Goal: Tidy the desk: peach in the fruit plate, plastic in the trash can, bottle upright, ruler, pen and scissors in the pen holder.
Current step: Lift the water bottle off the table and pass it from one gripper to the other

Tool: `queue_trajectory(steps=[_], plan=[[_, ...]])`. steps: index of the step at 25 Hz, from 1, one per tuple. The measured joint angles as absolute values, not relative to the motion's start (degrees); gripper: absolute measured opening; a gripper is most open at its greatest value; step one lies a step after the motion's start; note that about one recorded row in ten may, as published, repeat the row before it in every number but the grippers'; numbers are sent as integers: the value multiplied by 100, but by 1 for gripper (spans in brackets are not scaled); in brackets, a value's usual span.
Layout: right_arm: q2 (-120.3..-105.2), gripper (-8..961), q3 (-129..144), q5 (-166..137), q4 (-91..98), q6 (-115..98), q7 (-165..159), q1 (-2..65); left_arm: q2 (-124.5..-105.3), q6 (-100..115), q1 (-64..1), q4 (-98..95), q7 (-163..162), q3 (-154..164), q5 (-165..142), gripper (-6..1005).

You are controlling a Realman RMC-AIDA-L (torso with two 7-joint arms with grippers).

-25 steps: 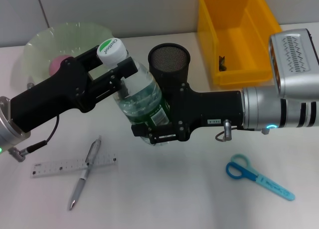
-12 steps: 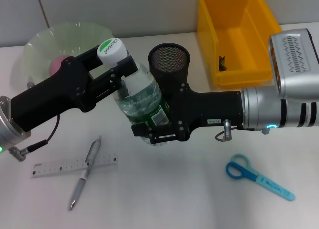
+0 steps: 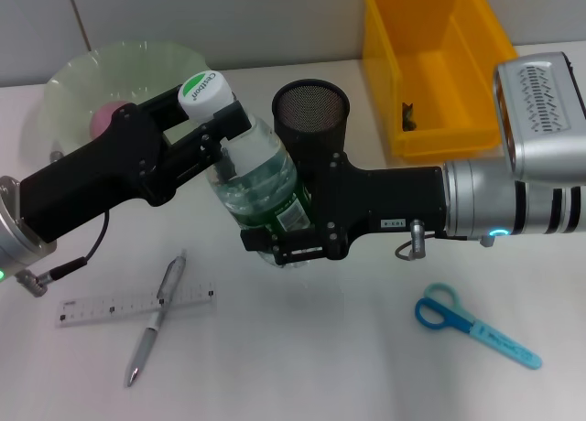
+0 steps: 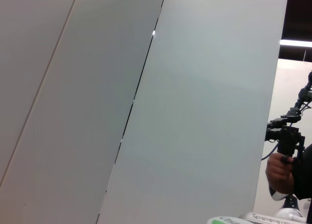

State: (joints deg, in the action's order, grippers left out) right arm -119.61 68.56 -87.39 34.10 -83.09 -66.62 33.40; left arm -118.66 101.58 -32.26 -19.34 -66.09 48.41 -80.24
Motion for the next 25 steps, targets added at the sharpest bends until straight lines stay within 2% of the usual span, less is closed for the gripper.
queue_trajectory(steps=[25], plan=[[-11962,776,6914,-8734,3410,-8237,-6674,3393,-11856,10158,-3233,-1935,-6631,4843,-8036,452]])
